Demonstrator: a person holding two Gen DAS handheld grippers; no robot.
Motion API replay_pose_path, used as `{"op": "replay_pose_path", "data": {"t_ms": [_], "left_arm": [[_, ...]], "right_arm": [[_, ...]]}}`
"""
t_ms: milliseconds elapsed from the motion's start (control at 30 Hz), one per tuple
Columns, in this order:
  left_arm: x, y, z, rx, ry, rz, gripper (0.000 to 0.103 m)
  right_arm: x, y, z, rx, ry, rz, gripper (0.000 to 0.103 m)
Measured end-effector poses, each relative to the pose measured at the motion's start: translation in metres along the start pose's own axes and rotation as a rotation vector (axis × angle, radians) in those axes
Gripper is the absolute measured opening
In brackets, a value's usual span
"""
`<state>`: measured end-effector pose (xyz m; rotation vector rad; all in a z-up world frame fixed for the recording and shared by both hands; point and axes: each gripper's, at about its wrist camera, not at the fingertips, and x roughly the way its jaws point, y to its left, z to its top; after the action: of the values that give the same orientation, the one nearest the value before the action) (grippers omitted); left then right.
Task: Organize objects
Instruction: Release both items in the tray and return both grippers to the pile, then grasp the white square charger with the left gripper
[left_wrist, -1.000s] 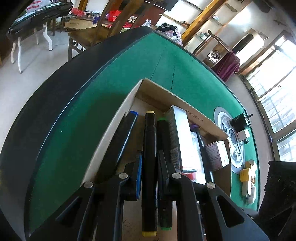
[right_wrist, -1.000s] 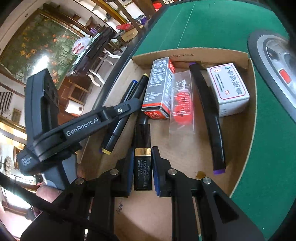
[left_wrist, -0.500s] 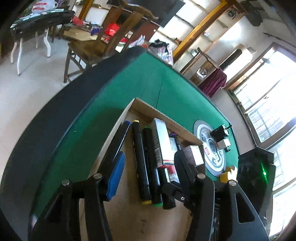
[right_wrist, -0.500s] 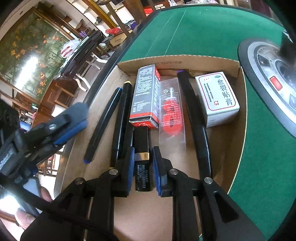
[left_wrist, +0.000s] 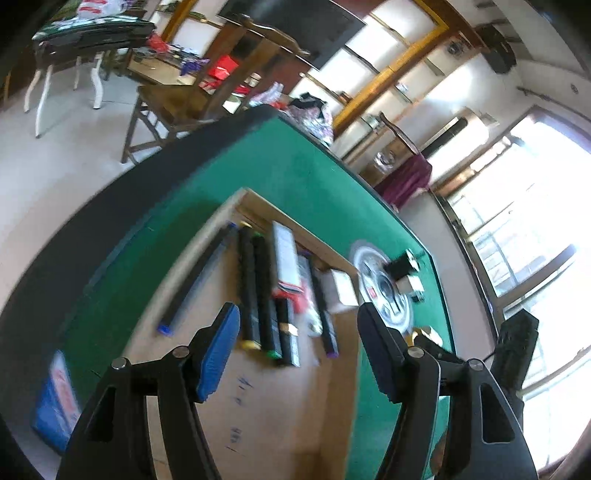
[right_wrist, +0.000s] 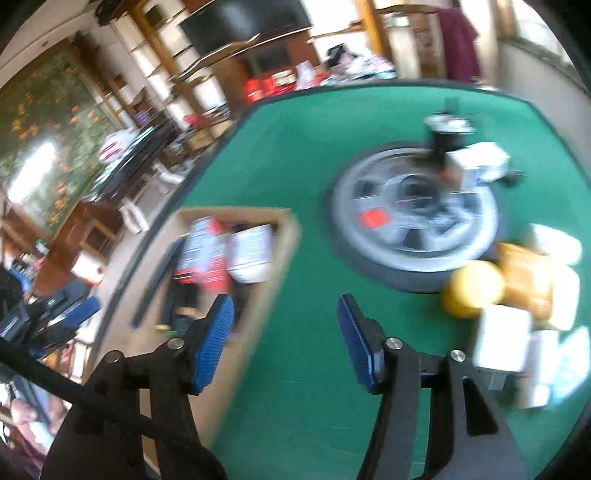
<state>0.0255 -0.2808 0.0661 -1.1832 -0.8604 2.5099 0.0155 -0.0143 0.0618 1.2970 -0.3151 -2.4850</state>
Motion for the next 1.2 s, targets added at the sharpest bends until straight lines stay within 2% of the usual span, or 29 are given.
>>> {"op": "replay_pose_path", "data": {"t_ms": [167, 300, 400, 533, 667, 767, 867, 1000, 1200], "left_arm": [[0.009, -0.039, -0.021, 0.066, 0.031, -0.023, 0.061], [0.016, -0.083, -0.046, 0.179, 0.041, -0.013, 0.061], [0.035, -0.116, -0.066, 0.282, 0.105, -0.005, 0.064], [0.064, -0.145, -0.086, 0.340, 0.189, 0.000, 0.064], [0.085, -0.175, -0.102, 0.402, 0.228, 0.000, 0.064], [0.102, -0.198, -0.114, 0.454, 0.251, -0.001, 0.064], [0.124, -0.221, -0.131, 0.514, 0.286, 0.003, 0.064], [0.156, -0.238, -0.147, 0.531, 0.322, 0.015, 0.064], [0.182, -0.252, -0.151, 0.549, 0.292, 0.035, 0.064]], "right_arm": [[-0.027, -0.056, -0.007, 0.088, -0.050, -0.039, 0.062], [-0.053, -0.108, -0.010, 0.170, -0.120, -0.072, 0.062], [-0.064, -0.140, -0.008, 0.234, -0.156, -0.082, 0.061], [-0.074, -0.181, -0.006, 0.295, -0.207, -0.109, 0.062], [-0.076, -0.215, -0.006, 0.343, -0.224, -0.114, 0.061], [-0.076, -0.232, -0.010, 0.369, -0.237, -0.100, 0.062], [-0.071, -0.242, -0.013, 0.409, -0.213, -0.064, 0.061], [-0.070, -0.242, -0.015, 0.426, -0.200, 0.001, 0.062], [-0.071, -0.239, -0.016, 0.421, -0.205, 0.012, 0.062]]}}
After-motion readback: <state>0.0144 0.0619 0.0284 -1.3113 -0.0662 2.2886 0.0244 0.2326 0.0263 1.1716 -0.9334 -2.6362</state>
